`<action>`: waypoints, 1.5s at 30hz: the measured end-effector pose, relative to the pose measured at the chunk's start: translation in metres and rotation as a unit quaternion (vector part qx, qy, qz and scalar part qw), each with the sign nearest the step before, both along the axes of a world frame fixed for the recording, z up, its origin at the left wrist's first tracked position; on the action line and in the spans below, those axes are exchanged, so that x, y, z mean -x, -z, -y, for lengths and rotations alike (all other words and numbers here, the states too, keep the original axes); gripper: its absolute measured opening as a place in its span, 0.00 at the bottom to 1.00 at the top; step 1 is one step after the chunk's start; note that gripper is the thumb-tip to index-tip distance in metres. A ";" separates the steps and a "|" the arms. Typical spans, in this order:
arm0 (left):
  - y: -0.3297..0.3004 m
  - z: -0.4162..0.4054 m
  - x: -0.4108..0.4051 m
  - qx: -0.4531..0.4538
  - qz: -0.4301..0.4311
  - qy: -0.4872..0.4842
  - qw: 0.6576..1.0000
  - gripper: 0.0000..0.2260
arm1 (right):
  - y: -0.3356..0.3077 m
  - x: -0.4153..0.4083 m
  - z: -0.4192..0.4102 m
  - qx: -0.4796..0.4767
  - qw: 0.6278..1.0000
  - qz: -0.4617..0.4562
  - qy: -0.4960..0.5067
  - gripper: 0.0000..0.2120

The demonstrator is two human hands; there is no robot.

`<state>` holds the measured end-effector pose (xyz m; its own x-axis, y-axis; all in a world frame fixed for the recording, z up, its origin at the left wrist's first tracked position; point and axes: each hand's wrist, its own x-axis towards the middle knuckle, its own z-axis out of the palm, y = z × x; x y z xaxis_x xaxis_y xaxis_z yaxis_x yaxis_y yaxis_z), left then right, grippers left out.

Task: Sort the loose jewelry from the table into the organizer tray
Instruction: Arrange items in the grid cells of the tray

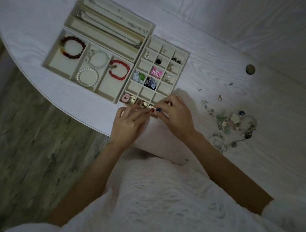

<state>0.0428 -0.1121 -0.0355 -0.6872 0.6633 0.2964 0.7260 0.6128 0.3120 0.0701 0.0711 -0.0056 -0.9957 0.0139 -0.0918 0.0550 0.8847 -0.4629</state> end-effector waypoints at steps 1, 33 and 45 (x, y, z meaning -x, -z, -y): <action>-0.002 0.002 -0.001 0.002 0.002 -0.007 1.000 0.10 | -0.001 -0.001 -0.001 0.013 1.000 0.006 0.011 0.13; -0.011 -0.014 0.002 0.145 0.011 -0.056 0.988 0.22 | -0.011 0.030 0.003 -0.085 0.989 0.065 -0.098 0.06; -0.011 -0.013 0.003 0.128 0.003 -0.063 0.990 0.19 | -0.035 0.063 -0.009 -0.161 0.925 0.143 -0.312 0.06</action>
<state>0.0400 -0.0992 -0.0245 -0.7701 0.6256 0.1249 0.6379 0.7576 0.1380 0.0074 0.0797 0.0297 -0.7545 -0.4841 -0.4432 -0.4344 0.8745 -0.2158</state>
